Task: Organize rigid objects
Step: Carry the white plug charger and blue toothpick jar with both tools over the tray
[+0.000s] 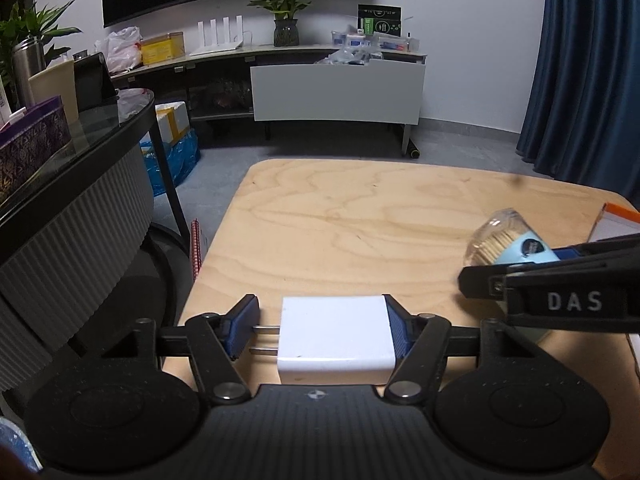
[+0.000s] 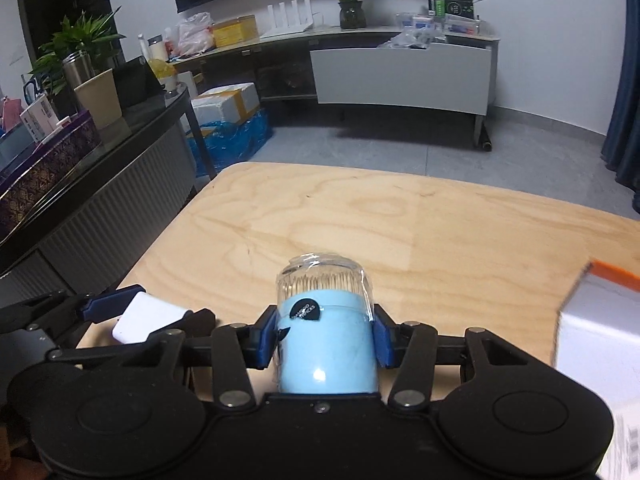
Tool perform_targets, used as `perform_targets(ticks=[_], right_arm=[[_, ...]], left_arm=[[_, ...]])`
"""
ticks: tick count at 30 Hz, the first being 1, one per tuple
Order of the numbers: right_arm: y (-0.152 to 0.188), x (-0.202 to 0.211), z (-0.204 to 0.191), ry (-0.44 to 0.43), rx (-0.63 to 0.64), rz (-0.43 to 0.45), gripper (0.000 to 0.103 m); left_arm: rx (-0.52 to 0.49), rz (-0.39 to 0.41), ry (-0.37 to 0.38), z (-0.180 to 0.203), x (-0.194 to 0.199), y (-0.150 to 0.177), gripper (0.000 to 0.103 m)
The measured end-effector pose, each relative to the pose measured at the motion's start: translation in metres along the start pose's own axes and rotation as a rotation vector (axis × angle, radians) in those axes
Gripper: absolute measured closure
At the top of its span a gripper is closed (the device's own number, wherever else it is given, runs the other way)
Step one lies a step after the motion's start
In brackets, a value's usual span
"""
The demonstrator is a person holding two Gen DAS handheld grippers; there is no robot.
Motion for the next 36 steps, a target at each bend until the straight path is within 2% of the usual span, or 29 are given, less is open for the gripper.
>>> perform_targets(ticks=[10, 15, 20, 36], right_arm=[[0.013, 0.070, 0.010, 0.041, -0.055, 0.040, 0.045], [0.022, 0.110, 0.011, 0.063, -0.072, 0.062, 0.045], [0.036, 0.141, 0.009, 0.076, -0.107, 0.067, 0.045], [0.054, 0.207, 0.007, 0.102, -0.119, 0.100, 0.045]], left_arm=[[0.038, 0.007, 0.036, 0.011, 0.047, -0.001, 0.037], [0.021, 0.009, 0.044, 0.019, 0.075, 0.002, 0.037], [0.041, -0.013, 0.042, 0.024, 0.094, 0.006, 0.037], [0.045, -0.012, 0.068, 0.042, 0.140, 0.009, 0.037]])
Point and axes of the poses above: each gripper's, at about its wrist camera, not at the fingertips, and x roughly against the way its jaws point, z to its right, y to its underside, the point moved 8 cm from there along -x, roughly the way its jaws point, and after that the axes turned 9 degrees about z, right-handed, at the moved point
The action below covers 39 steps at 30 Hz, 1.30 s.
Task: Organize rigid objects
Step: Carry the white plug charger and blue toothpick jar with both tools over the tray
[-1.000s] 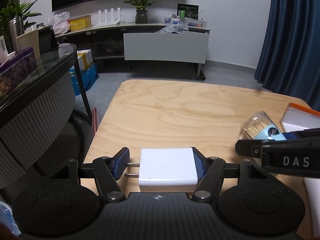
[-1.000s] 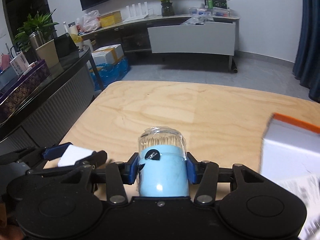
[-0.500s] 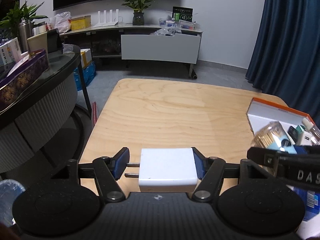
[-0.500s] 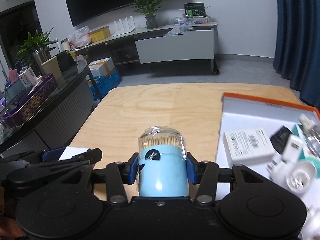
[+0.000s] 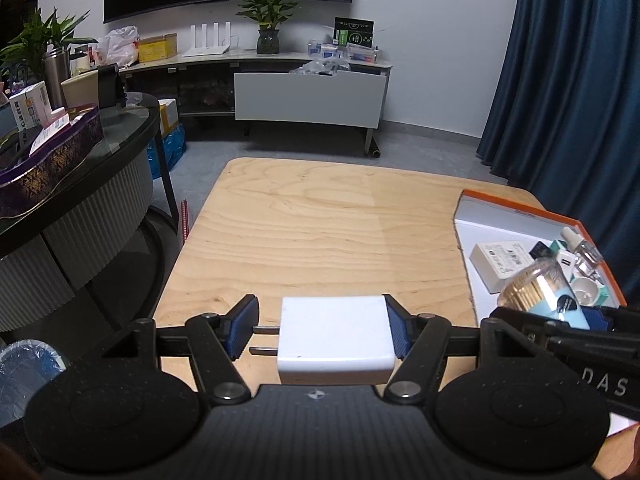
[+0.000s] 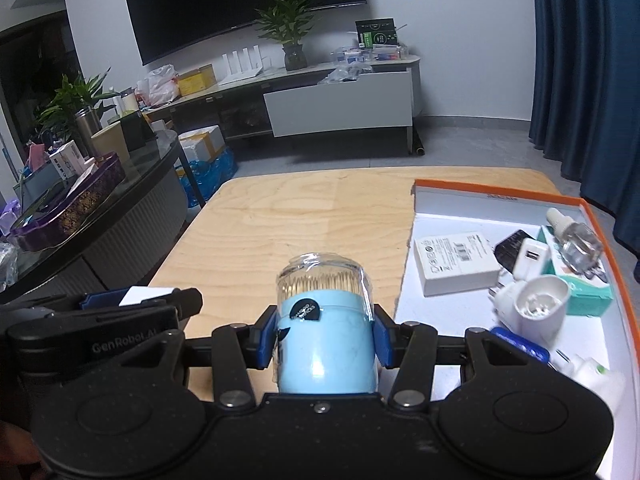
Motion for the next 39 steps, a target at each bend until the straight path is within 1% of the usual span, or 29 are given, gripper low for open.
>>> perform_targets(ticks=[17, 39], right_arm=[[-0.005, 0.035, 0.017, 0.023, -0.020, 0.052, 0.045], [-0.014, 0.059, 0.050, 0.076, -0.052, 0.100, 0.045]], left_arm=[[-0.012, 0.013, 0.047, 0.022, 0.017, 0.001, 0.037], [-0.052, 0.023, 0.110, 0.054, 0.024, -0.003, 0.037]])
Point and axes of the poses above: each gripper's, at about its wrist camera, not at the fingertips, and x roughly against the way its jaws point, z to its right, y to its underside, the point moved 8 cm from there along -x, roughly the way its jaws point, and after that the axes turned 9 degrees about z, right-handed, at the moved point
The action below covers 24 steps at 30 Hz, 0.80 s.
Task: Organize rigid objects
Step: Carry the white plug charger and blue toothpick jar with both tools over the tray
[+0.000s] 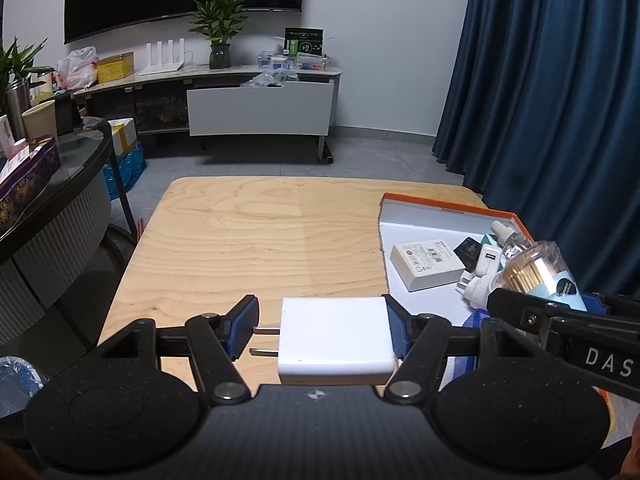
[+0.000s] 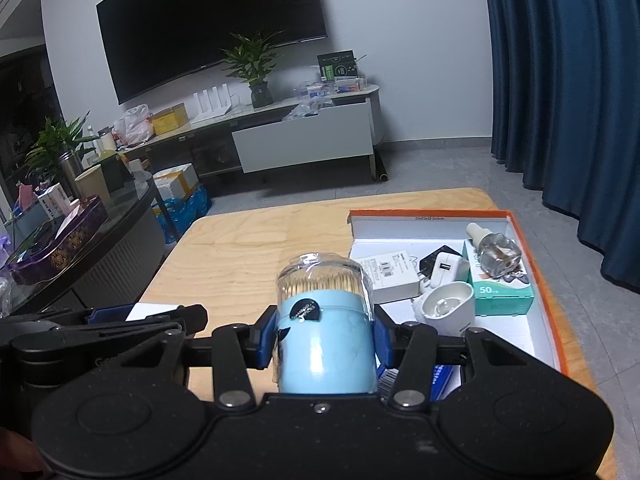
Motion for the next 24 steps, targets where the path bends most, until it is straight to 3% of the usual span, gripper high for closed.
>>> perform_targets(ticks=[24], right_arm=[[-0.008, 0.018, 0.036, 0.068, -0.037, 0.041, 0.045]], left_arm=[[-0.040, 0.002, 0.070, 0.034, -0.001, -0.005, 0.037]])
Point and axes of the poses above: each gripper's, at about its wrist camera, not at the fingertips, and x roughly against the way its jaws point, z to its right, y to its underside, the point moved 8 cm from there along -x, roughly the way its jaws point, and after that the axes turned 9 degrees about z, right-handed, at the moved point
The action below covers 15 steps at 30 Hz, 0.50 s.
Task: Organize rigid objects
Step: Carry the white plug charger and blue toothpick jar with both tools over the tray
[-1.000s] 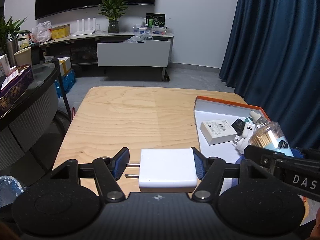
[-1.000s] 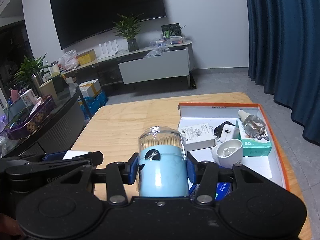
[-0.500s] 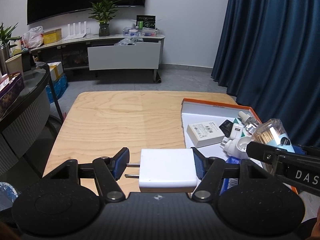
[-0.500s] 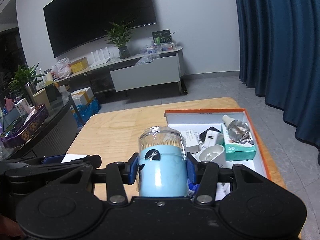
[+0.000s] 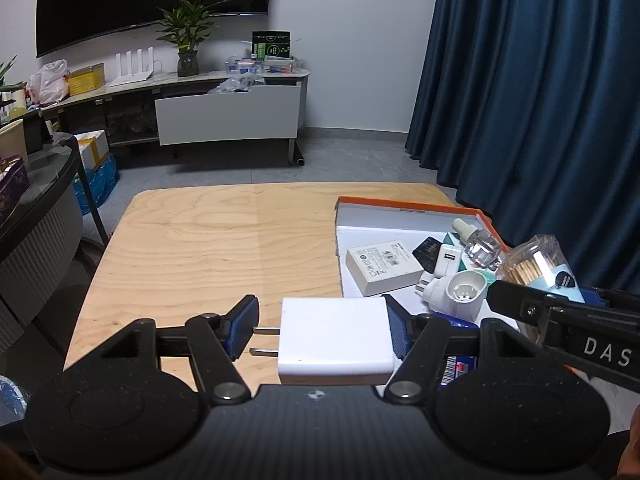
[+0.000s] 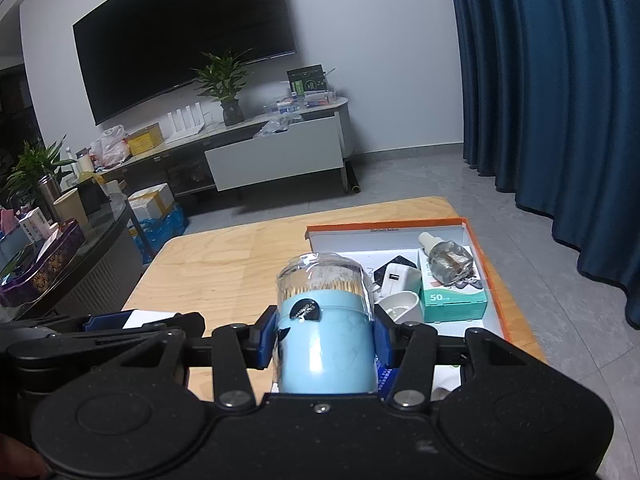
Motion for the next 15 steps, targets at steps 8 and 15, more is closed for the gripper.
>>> perform_targets(ticks=[8, 15], right_arm=[[-0.004, 0.002, 0.010, 0.019, -0.011, 0.012, 0.045], [-0.005, 0.004, 0.016, 0.033, -0.020, 0.019, 0.045]], left_arm=[[-0.014, 0.000, 0.023, 0.008, -0.001, 0.000, 0.037], [-0.023, 0.004, 0.036, 0.012, -0.001, -0.002, 0.037]])
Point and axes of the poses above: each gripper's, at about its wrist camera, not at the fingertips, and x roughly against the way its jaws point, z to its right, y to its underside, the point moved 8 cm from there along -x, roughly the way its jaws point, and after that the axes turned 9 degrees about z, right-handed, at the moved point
